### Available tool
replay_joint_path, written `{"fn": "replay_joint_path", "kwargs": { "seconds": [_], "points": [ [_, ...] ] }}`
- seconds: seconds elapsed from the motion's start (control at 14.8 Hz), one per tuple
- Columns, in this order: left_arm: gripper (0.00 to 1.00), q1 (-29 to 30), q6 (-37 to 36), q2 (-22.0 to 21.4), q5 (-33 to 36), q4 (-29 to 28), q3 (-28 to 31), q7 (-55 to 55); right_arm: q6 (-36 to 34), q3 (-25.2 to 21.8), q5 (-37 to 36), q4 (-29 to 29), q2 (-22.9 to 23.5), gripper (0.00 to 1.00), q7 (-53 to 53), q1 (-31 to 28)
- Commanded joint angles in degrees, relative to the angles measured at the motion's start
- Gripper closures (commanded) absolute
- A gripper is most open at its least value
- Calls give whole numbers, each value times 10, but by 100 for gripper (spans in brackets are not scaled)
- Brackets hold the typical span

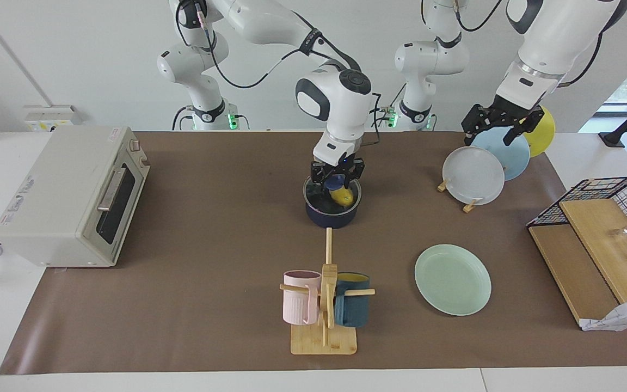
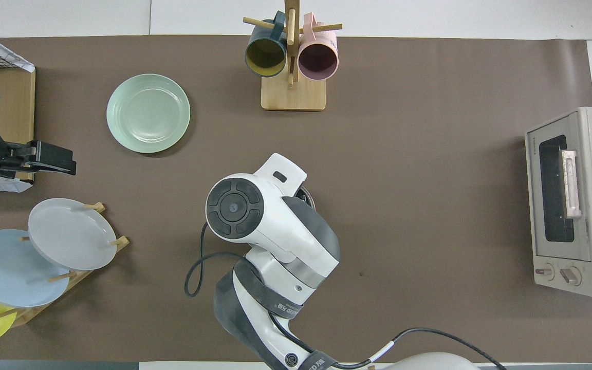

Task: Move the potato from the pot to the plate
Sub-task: 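Lower the right gripper and grasp the blue lid knob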

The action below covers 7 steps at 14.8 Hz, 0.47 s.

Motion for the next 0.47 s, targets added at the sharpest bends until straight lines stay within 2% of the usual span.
{"fn": "replay_joint_path", "kwargs": {
  "seconds": [0.0,0.41],
  "points": [
    [0,2,-3,-5,10,-4,-3,5,16,4,10,-21,-17,26,-3,-5],
    [0,2,-2,-5,10,-4,-4,5,17,5,11,-21,-17,35,-4,-7]
  ]
}}
